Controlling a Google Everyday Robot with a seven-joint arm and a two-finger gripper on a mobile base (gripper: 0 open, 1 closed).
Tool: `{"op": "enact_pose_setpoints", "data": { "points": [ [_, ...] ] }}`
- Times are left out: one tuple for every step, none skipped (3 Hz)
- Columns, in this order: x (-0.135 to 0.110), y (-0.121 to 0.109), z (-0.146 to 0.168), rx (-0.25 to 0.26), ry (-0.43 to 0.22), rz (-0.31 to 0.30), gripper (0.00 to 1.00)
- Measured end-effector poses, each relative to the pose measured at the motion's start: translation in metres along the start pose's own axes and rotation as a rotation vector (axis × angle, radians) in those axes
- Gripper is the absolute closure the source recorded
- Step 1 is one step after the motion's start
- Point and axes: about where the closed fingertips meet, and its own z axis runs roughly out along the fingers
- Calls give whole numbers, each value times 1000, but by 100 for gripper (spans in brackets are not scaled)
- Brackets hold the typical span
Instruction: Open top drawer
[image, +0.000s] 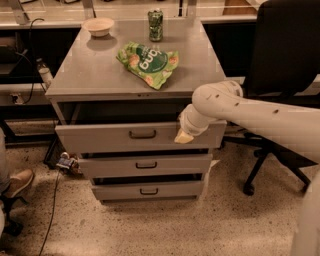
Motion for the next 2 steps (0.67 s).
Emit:
{"op": "enact_pose_setpoints", "data": {
  "points": [
    [10,28,-22,-27,0,1,80],
    [9,28,-22,-27,0,1,100]
  ]
}}
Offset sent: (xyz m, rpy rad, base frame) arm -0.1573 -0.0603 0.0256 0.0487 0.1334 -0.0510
